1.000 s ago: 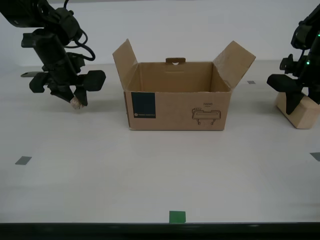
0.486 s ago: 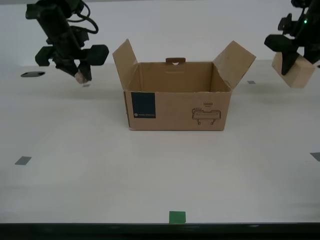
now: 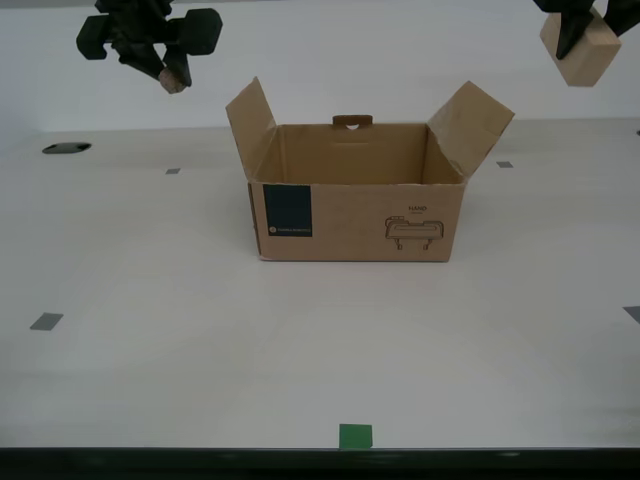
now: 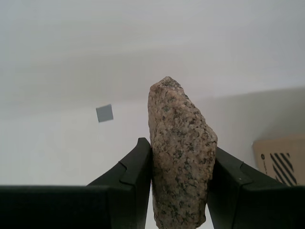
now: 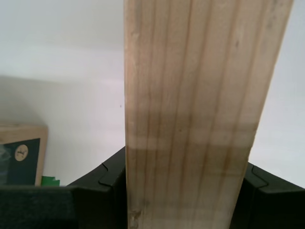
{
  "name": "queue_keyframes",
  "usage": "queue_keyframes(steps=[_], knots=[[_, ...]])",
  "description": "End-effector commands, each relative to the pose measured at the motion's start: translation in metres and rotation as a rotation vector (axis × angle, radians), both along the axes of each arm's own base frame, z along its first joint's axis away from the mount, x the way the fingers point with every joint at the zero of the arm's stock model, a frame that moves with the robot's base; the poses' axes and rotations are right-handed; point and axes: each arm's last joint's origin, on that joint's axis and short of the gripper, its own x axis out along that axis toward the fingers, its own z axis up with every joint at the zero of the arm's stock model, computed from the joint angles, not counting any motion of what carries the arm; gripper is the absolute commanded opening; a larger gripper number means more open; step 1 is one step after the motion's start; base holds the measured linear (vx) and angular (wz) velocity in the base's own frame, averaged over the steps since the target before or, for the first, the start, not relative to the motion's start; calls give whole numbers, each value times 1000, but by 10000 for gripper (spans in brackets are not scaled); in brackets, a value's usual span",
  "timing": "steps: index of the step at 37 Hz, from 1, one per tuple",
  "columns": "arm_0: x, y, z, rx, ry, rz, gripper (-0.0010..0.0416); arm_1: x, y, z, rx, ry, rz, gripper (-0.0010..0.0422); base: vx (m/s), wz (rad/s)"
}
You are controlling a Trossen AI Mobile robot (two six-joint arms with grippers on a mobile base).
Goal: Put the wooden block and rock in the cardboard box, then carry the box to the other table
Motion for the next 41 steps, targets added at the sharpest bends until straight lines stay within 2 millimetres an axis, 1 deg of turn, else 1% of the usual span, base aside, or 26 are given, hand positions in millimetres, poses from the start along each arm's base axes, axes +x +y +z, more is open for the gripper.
queue_keyframes(steps=[1, 2, 6, 10, 13, 15, 16, 22, 25, 28, 34, 37, 39, 41], knots=[[1, 1, 6, 7, -22, -1, -1, 2, -1, 6, -3, -21, -7, -1, 0, 0], [2, 1, 7, 7, -27, -2, -1, 3, -1, 8, -4, -26, -8, -1, 0, 0], [12, 1, 0, 16, 9, -1, -1, 4, -3, 14, -4, -45, -15, -1, 0, 0], [29, 3, -15, 20, 77, 8, -1, 6, -5, 20, -8, -66, -19, -1, 0, 0], [38, 10, -21, 20, 113, 25, -1, 7, -7, 26, -9, -78, -24, -1, 0, 0], [42, 16, -20, 19, 115, 40, -1, 6, -8, 32, -6, -79, -33, -1, 0, 0], [44, 19, -19, 18, 110, 47, -1, 6, -10, 35, -4, -80, -40, -1, 0, 0], [46, 41, 7, 17, 24, 88, -1, 7, -24, 61, -5, -145, -86, -1, 0, 0], [44, 52, 20, 20, -9, 104, -1, 7, -32, 72, -15, -188, -104, -1, 0, 0], [40, 60, 27, 22, -24, 122, -1, 6, -41, 79, -24, -219, -122, -1, 0, 0], [32, 74, 29, 21, -13, 156, -1, 3, -51, 80, -27, -221, -147, -1, 0, 0], [29, 79, 35, 21, -27, 168, -1, 1, -57, 80, -29, -221, -161, -1, 0, 0], [28, 84, 37, 22, -33, 178, -1, 5, -62, 74, -28, -215, -168, -1, 0, 0], [26, 87, 41, 23, -42, 186, -1, 7, -67, 73, -27, -206, -177, -1, 0, 0]])
